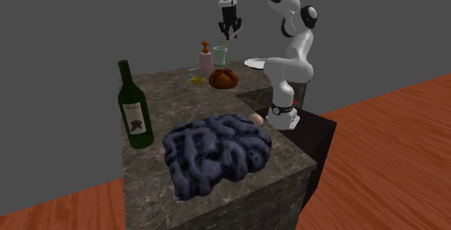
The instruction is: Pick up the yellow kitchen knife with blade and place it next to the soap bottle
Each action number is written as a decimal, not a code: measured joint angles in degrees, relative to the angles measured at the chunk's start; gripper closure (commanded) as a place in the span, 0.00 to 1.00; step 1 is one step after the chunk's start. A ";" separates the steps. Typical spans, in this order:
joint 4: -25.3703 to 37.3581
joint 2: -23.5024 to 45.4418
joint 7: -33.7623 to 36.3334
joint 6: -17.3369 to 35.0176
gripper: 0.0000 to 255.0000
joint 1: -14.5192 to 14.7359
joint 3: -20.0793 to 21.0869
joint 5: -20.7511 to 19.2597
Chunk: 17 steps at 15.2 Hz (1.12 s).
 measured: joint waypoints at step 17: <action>23.83 1.04 -27.71 -2.00 1.00 4.93 -16.93 -20.18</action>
